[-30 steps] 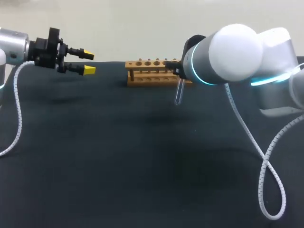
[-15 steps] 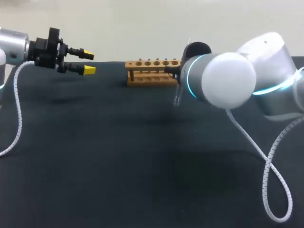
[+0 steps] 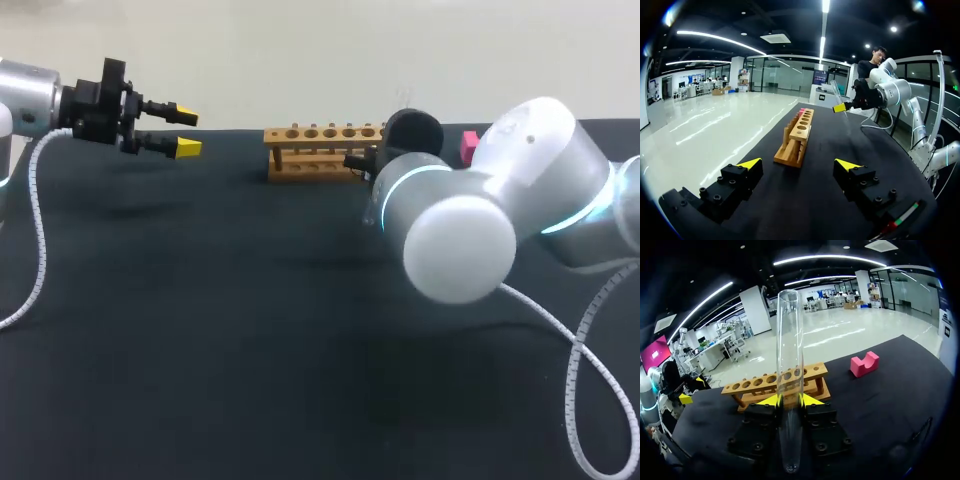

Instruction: Grasp the test tube, adjust it, and insert it.

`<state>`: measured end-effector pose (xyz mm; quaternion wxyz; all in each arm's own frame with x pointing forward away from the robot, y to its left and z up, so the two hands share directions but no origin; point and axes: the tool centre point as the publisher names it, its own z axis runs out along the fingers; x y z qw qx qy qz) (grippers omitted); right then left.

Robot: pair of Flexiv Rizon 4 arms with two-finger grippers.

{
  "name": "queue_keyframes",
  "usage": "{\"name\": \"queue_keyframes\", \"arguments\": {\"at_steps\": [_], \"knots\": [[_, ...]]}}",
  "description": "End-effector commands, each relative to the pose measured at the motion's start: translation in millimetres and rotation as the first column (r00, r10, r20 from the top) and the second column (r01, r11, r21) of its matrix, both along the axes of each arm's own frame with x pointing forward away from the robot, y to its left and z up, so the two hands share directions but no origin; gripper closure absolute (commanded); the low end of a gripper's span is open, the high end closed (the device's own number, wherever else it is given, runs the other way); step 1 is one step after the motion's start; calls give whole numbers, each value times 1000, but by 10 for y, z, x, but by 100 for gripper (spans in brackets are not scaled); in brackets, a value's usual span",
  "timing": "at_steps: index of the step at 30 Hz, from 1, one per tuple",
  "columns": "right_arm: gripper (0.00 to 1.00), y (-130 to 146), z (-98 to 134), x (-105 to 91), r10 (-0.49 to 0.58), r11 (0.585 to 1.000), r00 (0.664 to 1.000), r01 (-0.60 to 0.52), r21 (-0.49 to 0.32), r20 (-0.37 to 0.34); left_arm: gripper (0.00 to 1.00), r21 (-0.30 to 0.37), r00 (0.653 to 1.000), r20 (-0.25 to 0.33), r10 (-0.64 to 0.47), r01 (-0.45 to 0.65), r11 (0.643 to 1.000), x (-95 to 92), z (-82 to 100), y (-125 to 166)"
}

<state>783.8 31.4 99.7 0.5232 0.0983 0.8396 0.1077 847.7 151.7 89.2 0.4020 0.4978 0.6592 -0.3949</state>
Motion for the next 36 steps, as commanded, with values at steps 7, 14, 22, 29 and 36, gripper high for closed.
{"name": "queue_keyframes", "arguments": {"at_steps": [7, 14, 22, 29, 36], "knots": [[100, -69, 75, 8, -42, 999, 992, 44, -12, 117, 0, -2, 1000, 3, 0, 1, 1000, -3, -9, 6], [100, -105, 175, 41, -49, 998, 987, 55, -36, 154, 0, -2, 1000, 3, 0, 1, 1000, -3, -9, 6], [100, -170, 347, 147, -45, 992, 973, 70, -103, 227, 0, -2, 1000, 3, 0, 1, 1000, -3, -9, 6], [100, -224, 453, 287, -26, 984, 955, 76, -158, 296, 0, -2, 1000, 3, 0, 1, 1000, -3, -9, 6], [100, -198, 649, 523, -6, 982, 926, 77, -173, 378, 0, -2, 1000, 3, 0, 1, 1000, -3, -9, 6]]}}
